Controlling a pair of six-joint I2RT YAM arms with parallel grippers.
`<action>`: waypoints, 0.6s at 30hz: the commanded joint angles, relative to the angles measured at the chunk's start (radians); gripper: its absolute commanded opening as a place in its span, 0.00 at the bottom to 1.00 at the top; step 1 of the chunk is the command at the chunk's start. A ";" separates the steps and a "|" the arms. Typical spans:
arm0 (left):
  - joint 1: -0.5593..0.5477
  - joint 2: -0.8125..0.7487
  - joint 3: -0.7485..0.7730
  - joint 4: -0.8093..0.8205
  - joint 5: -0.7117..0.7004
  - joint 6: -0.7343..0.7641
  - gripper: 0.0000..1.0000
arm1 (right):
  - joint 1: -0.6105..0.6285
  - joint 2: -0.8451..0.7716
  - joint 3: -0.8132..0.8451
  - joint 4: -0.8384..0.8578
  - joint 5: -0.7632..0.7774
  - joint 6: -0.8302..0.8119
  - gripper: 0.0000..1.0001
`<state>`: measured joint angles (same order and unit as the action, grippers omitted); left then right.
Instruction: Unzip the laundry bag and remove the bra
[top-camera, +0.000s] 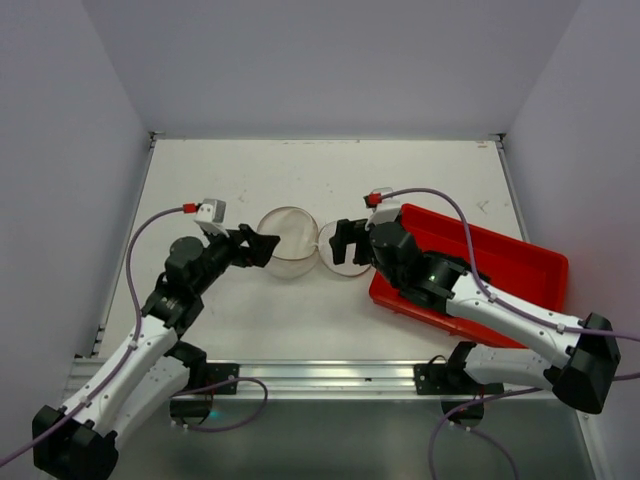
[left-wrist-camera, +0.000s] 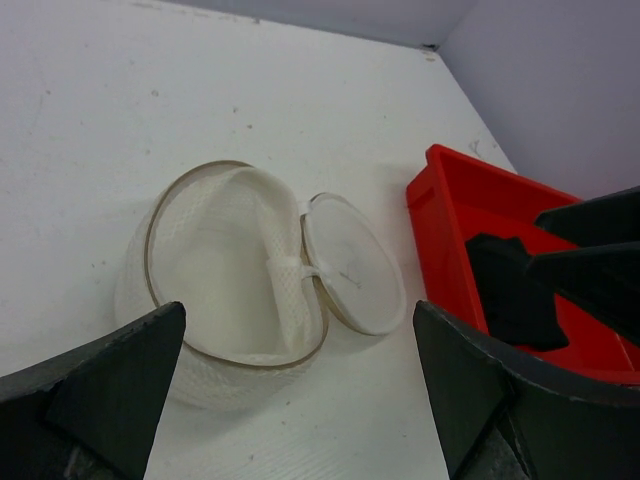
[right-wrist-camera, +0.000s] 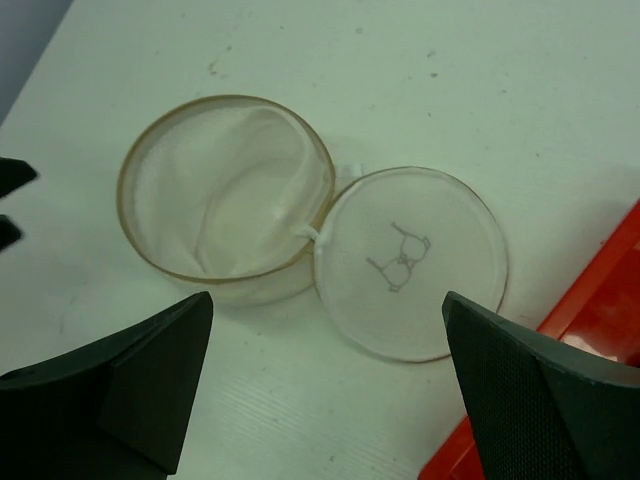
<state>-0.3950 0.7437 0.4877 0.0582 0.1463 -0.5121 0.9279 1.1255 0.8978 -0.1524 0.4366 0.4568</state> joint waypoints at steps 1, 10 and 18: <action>-0.007 -0.085 -0.030 0.083 -0.027 0.043 1.00 | -0.003 -0.013 -0.036 0.111 0.074 0.028 0.99; -0.007 -0.047 -0.060 0.170 0.096 0.055 1.00 | -0.003 -0.150 -0.152 0.177 0.088 -0.032 0.99; -0.013 -0.004 -0.057 0.190 0.128 0.046 0.99 | -0.003 -0.207 -0.186 0.191 0.097 -0.043 0.99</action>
<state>-0.4000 0.7570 0.4244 0.1867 0.2474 -0.4854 0.9253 0.9211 0.7174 -0.0250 0.5056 0.4274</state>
